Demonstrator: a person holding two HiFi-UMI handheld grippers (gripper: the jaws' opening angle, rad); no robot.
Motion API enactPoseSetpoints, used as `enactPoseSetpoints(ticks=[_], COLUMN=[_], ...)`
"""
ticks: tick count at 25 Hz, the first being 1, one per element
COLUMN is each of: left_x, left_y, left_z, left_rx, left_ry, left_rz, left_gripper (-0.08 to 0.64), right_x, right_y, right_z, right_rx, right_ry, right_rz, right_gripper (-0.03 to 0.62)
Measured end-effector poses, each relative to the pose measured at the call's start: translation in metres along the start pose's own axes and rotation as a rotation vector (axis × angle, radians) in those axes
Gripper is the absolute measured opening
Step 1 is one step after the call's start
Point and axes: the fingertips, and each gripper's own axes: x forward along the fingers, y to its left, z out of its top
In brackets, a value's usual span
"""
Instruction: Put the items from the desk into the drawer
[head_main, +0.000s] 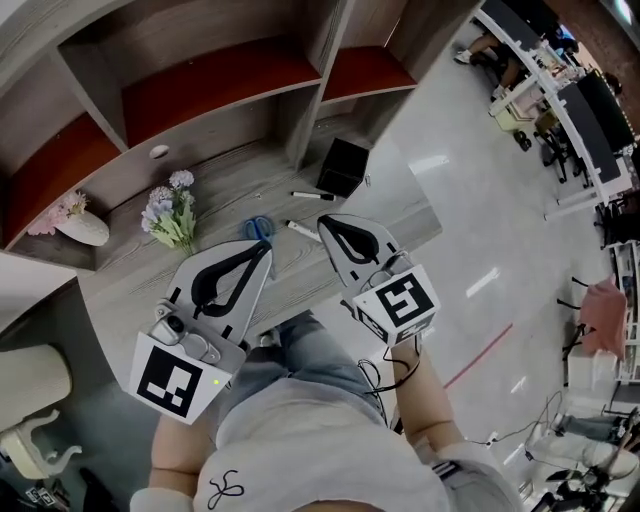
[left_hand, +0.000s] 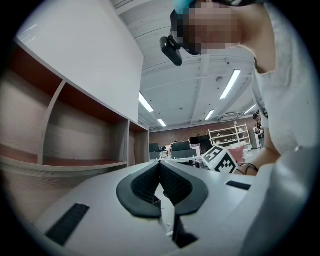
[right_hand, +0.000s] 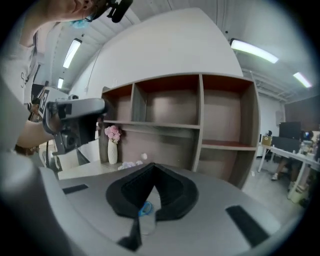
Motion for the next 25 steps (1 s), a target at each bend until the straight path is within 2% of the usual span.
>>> enactPoseSetpoints(ticks=[5, 8, 16, 25], left_x=[0.016, 0.023, 0.032, 0.027], left_y=[0.018, 0.026, 0.042, 0.046], left_z=[-0.016, -0.022, -0.039, -0.050], left_rx=[-0.015, -0.032, -0.061, -0.077], left_ry=[0.028, 0.033, 0.070, 0.089], left_rz=[0.026, 0.042, 0.084, 0.120], left_gripper=[0.011, 0.011, 0.011, 0.011], right_x=[0.037, 0.054, 0.080, 0.082], right_y=[-0.020, -0.024, -0.025, -0.022], right_z=[-0.060, -0.099, -0.194, -0.247], right_rx=[-0.007, -0.002, -0.073, -0.152], right_ry=[0.185, 0.312, 0.620, 0.820], right_rz=[0.063, 0.121, 0.247, 0.336], right_gripper=[0.009, 0.047, 0.071, 0.087])
